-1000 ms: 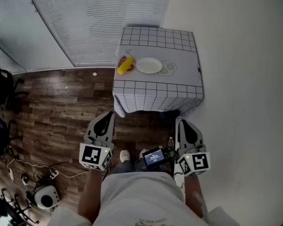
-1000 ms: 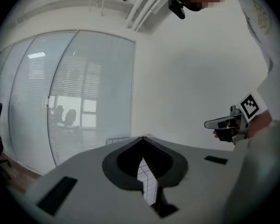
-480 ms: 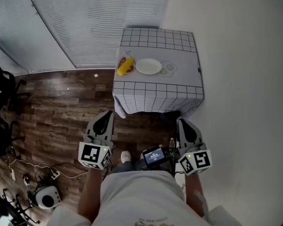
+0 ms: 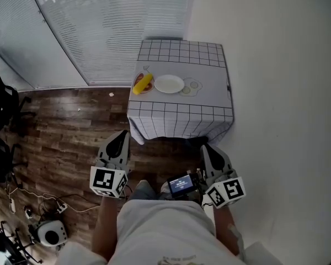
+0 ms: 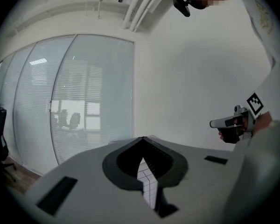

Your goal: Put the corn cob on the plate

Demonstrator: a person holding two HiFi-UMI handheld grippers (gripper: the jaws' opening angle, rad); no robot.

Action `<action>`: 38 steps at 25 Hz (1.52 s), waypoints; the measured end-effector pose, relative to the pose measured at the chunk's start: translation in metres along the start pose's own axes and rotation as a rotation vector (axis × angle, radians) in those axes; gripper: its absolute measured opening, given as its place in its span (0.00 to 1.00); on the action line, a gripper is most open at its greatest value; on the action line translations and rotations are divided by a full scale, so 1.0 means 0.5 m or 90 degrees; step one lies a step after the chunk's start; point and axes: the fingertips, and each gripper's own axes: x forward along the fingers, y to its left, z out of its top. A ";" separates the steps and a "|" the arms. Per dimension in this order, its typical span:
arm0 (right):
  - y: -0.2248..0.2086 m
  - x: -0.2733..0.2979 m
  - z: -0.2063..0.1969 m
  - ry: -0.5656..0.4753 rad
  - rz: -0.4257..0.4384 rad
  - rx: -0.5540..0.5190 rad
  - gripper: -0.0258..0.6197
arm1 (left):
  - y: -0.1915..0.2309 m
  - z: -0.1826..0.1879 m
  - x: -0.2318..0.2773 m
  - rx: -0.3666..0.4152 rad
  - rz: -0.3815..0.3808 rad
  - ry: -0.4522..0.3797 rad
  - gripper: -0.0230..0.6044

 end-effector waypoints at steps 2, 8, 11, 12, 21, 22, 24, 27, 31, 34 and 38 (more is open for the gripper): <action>-0.005 0.000 0.008 -0.013 0.008 0.025 0.05 | -0.004 0.001 0.006 0.000 0.001 0.000 0.05; -0.021 0.012 0.008 -0.012 0.018 0.015 0.05 | -0.008 -0.002 0.029 0.005 -0.006 0.003 0.05; -0.024 0.023 0.004 -0.002 0.021 0.007 0.05 | 0.001 -0.007 0.049 0.003 -0.005 0.008 0.05; -0.028 0.027 0.003 0.001 0.018 0.002 0.05 | 0.004 -0.008 0.058 0.002 -0.007 0.008 0.05; -0.089 0.121 0.004 0.011 -0.024 -0.007 0.05 | 0.051 -0.014 0.174 -0.007 -0.026 0.008 0.05; -0.097 0.137 0.006 0.014 -0.027 -0.007 0.05 | 0.060 -0.013 0.191 -0.008 -0.028 0.008 0.05; -0.112 0.174 0.007 0.022 -0.031 -0.011 0.05 | 0.080 -0.012 0.226 -0.010 -0.033 0.008 0.05; -0.128 0.226 0.007 0.032 -0.035 -0.009 0.05 | 0.114 -0.017 0.272 -0.018 -0.036 0.014 0.05; -0.144 0.296 0.006 0.052 -0.039 -0.015 0.05 | 0.157 -0.029 0.335 -0.030 -0.041 0.027 0.05; -0.160 0.349 0.005 0.064 -0.048 -0.018 0.05 | 0.185 -0.043 0.381 -0.034 -0.052 0.036 0.05; -0.177 0.413 -0.012 0.083 -0.056 -0.010 0.05 | 0.215 -0.057 0.430 -0.027 -0.070 0.052 0.05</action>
